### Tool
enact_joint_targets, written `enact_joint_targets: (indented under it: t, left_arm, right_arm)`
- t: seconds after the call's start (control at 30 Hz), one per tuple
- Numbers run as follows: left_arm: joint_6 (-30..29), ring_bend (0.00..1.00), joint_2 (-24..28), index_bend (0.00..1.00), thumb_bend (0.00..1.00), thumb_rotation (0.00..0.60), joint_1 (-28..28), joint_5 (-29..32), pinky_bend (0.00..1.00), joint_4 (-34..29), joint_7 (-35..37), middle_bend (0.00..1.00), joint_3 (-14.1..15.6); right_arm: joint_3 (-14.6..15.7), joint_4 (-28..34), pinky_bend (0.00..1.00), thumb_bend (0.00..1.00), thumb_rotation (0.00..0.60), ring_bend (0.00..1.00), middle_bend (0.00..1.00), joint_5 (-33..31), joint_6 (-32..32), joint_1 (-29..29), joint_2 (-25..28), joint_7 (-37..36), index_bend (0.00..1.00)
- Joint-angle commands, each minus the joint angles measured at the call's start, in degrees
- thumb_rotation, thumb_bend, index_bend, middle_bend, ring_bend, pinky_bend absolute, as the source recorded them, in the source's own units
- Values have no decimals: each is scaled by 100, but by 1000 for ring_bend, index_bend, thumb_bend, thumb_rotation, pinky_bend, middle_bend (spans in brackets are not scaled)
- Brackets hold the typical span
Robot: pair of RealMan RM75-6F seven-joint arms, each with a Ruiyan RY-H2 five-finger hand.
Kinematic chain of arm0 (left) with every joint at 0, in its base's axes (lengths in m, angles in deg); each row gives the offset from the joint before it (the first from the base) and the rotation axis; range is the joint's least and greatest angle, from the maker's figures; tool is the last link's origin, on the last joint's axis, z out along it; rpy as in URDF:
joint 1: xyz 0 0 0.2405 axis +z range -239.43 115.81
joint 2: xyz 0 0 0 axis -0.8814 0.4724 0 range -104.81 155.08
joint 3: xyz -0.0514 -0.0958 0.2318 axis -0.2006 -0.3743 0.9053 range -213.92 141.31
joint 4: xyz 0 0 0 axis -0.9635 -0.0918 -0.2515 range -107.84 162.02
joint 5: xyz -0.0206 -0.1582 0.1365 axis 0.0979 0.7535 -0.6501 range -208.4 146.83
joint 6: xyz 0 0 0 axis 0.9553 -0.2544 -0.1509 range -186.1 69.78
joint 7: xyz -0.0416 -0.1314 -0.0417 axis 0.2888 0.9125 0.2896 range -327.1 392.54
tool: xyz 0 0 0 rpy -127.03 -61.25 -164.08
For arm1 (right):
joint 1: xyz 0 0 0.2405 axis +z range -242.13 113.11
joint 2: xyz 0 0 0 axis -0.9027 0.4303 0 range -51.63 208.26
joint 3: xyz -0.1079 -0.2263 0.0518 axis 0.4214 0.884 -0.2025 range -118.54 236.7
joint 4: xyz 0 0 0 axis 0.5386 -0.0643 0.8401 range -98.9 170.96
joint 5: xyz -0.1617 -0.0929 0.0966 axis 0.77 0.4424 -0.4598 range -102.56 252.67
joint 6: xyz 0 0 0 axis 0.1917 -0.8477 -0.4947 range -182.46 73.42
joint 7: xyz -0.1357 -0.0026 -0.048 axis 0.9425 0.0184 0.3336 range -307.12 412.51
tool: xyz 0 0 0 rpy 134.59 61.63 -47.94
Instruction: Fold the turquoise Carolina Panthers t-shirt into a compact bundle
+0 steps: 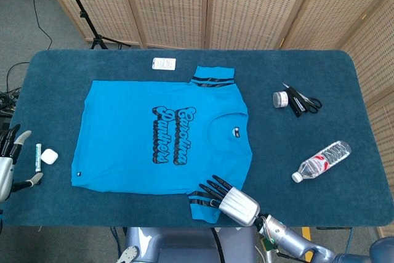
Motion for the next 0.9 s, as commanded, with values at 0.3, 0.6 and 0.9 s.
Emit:
enact_joint_targets:
  t: [0.3,0.6,0.9]
  left_arm:
    - [23,0,-70,0,0,600,-20,-27,0,89,-44,0,17]
    - [-319,0,-550,0,0,600,-57,-592,0,1008,537,0,137]
    - [-312,0,-831,0,0,600,-78,-866,0,1600,943,0,370]
  right_arm:
    - [123,-142,0,542,600,0,19,134,280,42,59,-399,562]
    - [315,-458,0,510,600,0,19,349,560,76,97,-853,578]
    - [443,-585,0,511,600,0,19,485,764,72,135,-1074,578]
